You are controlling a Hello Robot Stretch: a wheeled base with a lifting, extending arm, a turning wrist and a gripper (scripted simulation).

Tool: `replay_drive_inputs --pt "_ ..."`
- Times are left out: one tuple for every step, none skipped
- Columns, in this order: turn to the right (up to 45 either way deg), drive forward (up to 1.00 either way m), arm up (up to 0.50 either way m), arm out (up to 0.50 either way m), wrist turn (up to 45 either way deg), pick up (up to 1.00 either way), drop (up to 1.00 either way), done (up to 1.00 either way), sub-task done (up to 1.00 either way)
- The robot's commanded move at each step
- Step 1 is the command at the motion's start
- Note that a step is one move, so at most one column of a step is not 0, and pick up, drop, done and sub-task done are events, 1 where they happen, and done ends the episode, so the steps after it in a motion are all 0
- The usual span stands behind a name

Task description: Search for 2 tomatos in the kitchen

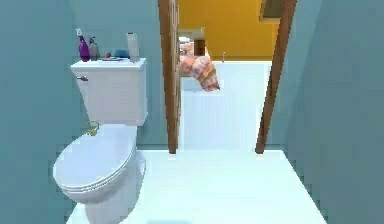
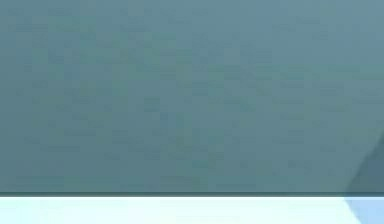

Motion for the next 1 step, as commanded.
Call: replay_drive_inputs --pt "-45.0 0.00 0.00 0.00 0.0 0.00 0.00 0.00 0.00"
